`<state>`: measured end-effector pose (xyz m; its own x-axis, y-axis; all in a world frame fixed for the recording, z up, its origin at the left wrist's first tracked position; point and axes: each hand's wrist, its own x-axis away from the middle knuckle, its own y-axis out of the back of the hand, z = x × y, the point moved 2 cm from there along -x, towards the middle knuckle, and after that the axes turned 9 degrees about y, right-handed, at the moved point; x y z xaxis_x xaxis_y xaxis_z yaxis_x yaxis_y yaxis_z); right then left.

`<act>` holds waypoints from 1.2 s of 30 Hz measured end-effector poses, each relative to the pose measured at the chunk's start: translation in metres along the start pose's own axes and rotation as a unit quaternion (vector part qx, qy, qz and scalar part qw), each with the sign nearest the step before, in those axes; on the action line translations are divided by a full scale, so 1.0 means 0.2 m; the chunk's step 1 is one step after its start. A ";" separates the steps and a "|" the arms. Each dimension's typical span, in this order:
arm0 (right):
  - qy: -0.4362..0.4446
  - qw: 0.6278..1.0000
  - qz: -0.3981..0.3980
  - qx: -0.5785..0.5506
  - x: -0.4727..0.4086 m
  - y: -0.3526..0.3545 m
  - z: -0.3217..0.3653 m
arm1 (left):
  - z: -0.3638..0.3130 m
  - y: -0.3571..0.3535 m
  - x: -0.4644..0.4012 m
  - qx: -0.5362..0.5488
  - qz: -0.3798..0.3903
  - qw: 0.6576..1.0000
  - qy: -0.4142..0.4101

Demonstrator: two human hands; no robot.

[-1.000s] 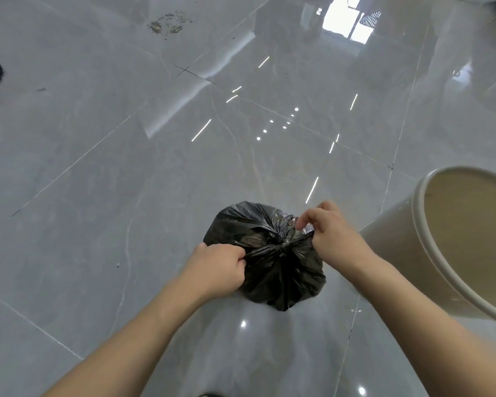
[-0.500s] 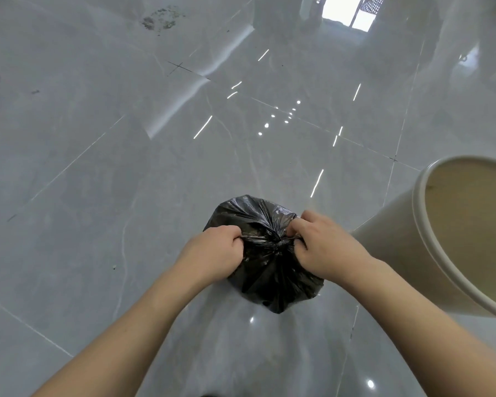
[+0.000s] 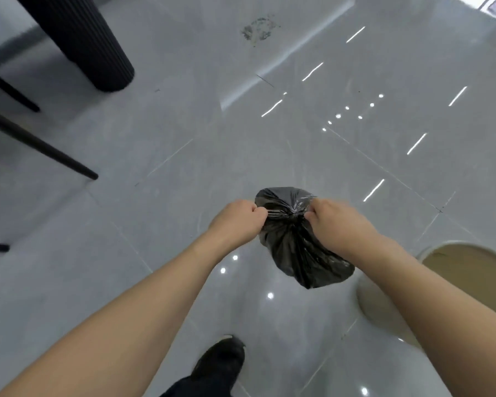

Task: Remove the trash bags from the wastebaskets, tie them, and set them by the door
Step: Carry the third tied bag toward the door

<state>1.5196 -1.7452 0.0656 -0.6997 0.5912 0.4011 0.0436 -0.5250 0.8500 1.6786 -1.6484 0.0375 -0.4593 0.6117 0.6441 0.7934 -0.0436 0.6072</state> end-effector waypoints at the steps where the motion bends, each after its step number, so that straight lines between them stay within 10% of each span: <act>1: 0.013 1.000 0.005 0.002 0.02 0.13 0.09 | -0.03 0.10 0.09 0.022 0.002 1.000 0.013; 18: 0.154 0.986 0.029 -0.049 0.88 1.79 1.74 | -0.31 1.88 2.00 0.191 -0.122 0.967 0.113; 36: 0.427 0.897 0.110 0.034 1.70 1.69 3.19 | 0.57 2.14 3.53 0.357 -0.352 0.822 0.271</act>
<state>1.7506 -1.3314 0.7076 -0.9587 -0.2215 0.1783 0.2702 -0.5151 0.8134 1.7384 -1.1455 0.6992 -0.8615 -0.1627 0.4809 0.1992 0.7630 0.6150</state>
